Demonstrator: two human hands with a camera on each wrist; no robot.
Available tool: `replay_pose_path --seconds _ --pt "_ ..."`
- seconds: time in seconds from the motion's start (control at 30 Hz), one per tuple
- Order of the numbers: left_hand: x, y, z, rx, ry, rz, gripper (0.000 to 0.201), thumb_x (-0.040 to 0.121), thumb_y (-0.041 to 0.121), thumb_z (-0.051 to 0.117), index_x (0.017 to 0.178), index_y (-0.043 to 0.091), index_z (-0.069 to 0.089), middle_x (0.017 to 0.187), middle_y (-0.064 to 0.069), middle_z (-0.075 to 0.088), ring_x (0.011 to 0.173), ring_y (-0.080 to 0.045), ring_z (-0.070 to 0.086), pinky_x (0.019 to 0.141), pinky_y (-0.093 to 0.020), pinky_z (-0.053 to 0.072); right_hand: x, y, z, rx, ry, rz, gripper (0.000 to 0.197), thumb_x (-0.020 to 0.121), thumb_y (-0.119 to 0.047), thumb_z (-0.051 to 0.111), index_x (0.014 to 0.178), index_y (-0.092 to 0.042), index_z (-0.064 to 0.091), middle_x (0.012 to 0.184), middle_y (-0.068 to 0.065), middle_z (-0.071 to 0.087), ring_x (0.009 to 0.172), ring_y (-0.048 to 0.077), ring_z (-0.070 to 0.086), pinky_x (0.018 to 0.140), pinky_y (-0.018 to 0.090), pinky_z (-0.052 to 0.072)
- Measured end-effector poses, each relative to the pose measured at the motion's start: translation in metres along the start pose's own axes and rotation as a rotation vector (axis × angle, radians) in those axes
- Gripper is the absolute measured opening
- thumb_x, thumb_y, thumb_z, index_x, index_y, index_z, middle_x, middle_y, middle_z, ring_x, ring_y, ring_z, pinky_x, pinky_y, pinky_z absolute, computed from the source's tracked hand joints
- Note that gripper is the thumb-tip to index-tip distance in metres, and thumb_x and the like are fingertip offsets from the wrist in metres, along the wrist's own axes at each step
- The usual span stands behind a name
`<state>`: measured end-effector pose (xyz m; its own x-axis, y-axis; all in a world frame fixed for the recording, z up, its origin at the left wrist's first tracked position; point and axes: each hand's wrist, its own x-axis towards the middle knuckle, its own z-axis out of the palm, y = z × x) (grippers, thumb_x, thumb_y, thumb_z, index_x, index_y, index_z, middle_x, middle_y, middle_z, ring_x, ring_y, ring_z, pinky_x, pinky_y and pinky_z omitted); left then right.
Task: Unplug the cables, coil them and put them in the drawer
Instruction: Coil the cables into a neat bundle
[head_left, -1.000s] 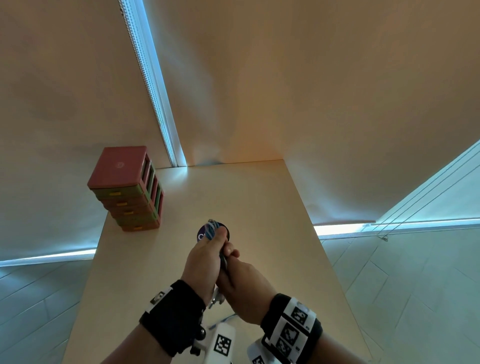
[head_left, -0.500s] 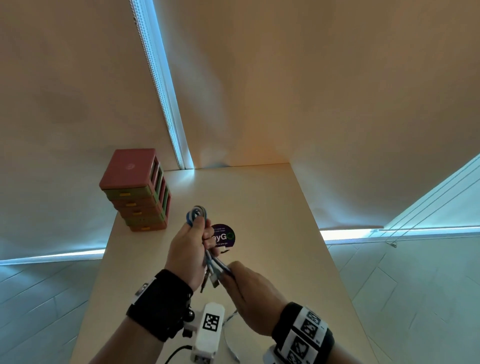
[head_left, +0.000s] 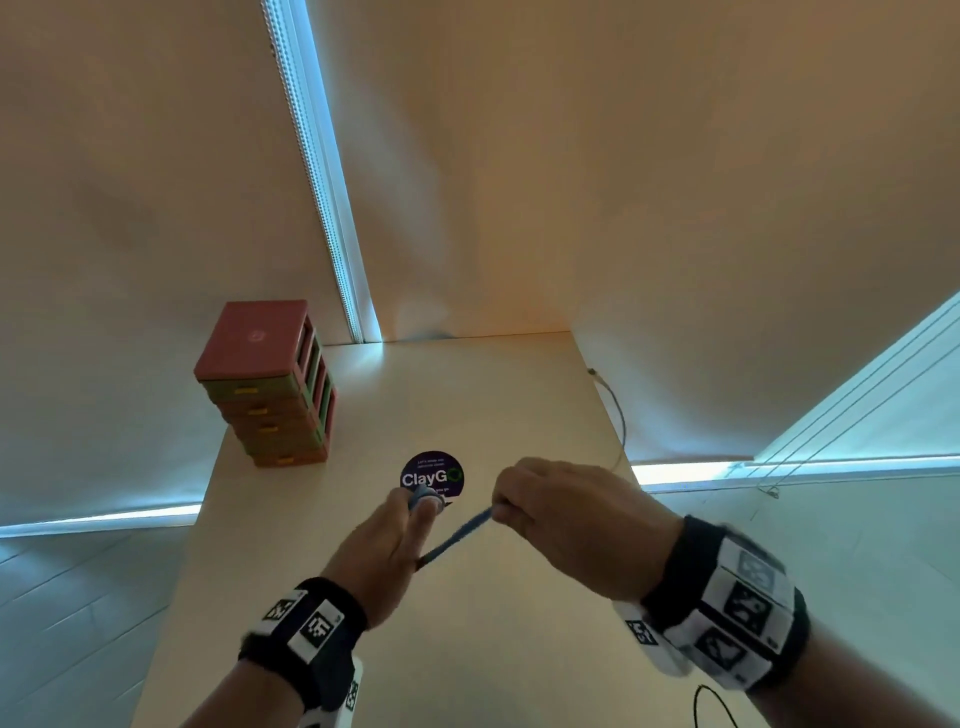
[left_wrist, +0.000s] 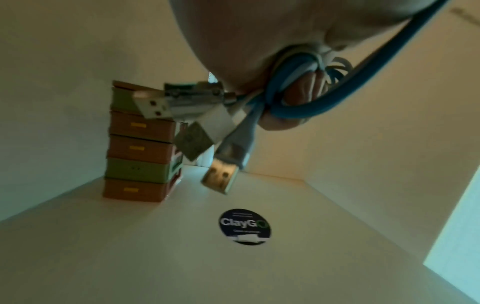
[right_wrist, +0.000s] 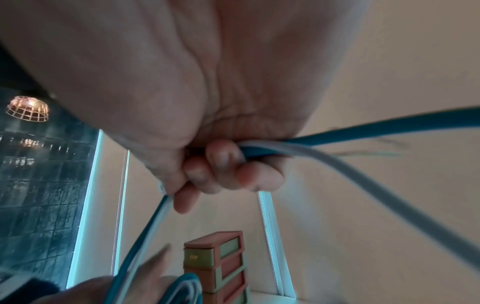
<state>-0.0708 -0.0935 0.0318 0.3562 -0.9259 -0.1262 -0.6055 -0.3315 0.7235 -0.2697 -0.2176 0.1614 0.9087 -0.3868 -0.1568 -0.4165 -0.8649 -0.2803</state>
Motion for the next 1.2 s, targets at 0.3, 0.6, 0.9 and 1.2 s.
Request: replay_pose_path --seconds 0.3,0.6,0.9,1.2 --pt "-0.014 0.031 0.018 -0.037 -0.09 0.167 0.034 0.103 0.063 0.028 0.106 0.038 0.051 0.086 0.004 0.064 0.076 -0.012 0.06 0.075 -0.04 0.053 0.03 0.037 -0.006 0.092 0.196 0.053 0.028 0.11 -0.042 0.041 0.109 -0.023 0.062 0.097 -0.005 0.064 0.083 0.019 0.062 0.077 0.039 0.056" --pt "-0.009 0.049 0.015 -0.572 0.209 -0.022 0.026 0.109 0.032 0.039 0.104 0.02 0.061 0.081 -0.004 0.071 0.067 -0.009 0.067 0.064 -0.032 0.052 0.034 0.038 0.045 0.283 0.308 0.221 0.029 0.11 -0.047 0.036 0.092 -0.027 0.047 0.074 -0.005 0.057 0.066 0.019 0.051 0.061 0.037 0.044" --pt "0.008 0.061 0.024 -1.082 0.292 -0.322 0.038 0.108 0.039 0.042 0.119 0.014 0.069 0.108 -0.007 0.082 0.103 -0.021 0.077 0.091 -0.042 0.058 0.025 -0.025 0.095 0.628 0.195 0.196 0.049 0.105 -0.063 0.021 0.14 -0.036 0.043 0.102 0.0 0.076 0.085 0.02 0.071 0.077 0.043 0.059" --pt "0.009 0.063 0.025 -1.375 0.109 -0.558 0.058 0.103 0.051 0.046 0.115 0.0 0.072 0.114 -0.02 0.076 0.106 -0.031 0.071 0.08 -0.041 0.053 0.035 -0.024 0.09 0.523 -0.055 0.2 0.055 0.111 -0.046 0.019 0.146 -0.006 0.03 0.092 0.013 0.069 0.074 0.032 0.063 0.076 0.049 0.056"
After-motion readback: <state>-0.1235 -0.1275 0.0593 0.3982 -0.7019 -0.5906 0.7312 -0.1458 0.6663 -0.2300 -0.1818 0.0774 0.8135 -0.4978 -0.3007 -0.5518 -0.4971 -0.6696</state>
